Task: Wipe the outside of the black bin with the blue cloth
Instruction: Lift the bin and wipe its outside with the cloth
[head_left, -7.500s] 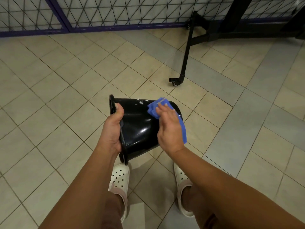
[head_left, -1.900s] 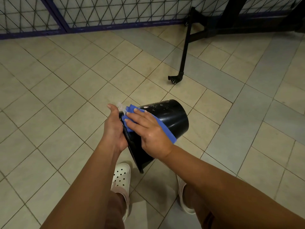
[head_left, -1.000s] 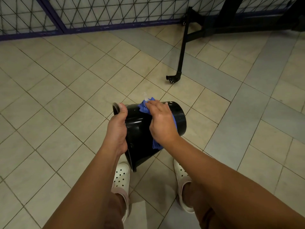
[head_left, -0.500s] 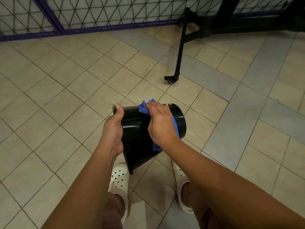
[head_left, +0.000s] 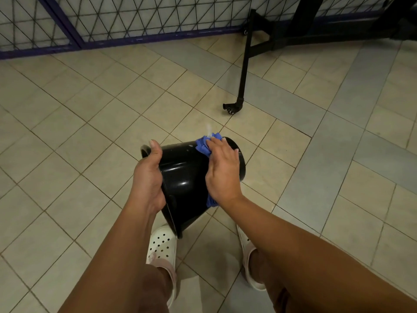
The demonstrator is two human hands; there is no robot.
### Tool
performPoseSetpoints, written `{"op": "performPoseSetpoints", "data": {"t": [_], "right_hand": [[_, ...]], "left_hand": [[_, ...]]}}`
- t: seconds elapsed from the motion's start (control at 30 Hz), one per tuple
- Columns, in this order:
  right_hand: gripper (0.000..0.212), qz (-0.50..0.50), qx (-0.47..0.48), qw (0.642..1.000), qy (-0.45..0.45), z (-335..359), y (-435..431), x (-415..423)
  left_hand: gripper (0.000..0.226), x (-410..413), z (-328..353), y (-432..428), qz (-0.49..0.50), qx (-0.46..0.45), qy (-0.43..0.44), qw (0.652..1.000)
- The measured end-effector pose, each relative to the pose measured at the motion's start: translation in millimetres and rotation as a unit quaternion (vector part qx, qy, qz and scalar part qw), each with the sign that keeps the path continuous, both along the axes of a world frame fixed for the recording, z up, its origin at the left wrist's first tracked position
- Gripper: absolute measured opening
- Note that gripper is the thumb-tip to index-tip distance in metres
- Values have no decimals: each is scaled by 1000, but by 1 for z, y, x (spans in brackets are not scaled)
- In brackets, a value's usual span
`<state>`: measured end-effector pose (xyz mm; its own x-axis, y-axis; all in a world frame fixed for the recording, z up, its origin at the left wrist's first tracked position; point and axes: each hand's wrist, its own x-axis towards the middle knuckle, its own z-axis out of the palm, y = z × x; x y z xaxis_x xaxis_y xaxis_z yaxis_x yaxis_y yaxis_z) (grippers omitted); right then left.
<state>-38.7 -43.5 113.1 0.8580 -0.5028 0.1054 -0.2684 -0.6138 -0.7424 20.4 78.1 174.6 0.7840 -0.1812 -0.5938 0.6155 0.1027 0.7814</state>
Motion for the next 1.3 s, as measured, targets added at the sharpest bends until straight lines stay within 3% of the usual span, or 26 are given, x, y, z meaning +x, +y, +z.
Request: {"op": "performPoseSetpoints", "data": {"t": [0.27,0.43,0.57,0.8,0.97,1.07,1.3], "right_hand": [[43,94,-45,994,-27,1,-2,5],[41,2,5,999,46,-9,-20,10],[43,-35,28,999,10,-10,3,3],[41,67,-14,997,-28,-5,-1,7],[44,-18,51,998,40,-6,-23,15],[50,-60,52,996,38,-6,-9,7],[48,41,-1,999,-20,-2,-2,7]], "left_hand": [[56,-1,2,-4,7,-17,25,1000],[56,-4,1,-4,39,-1,30,999],[57,-2,-1,-1,65,2,40,997],[60,2,2,1,58,-17,48,997],[59,-2,1,2,61,-10,36,997],[51,-1,0,4,52,-5,32,998],[51,2,2,5,28,-15,36,999]]}}
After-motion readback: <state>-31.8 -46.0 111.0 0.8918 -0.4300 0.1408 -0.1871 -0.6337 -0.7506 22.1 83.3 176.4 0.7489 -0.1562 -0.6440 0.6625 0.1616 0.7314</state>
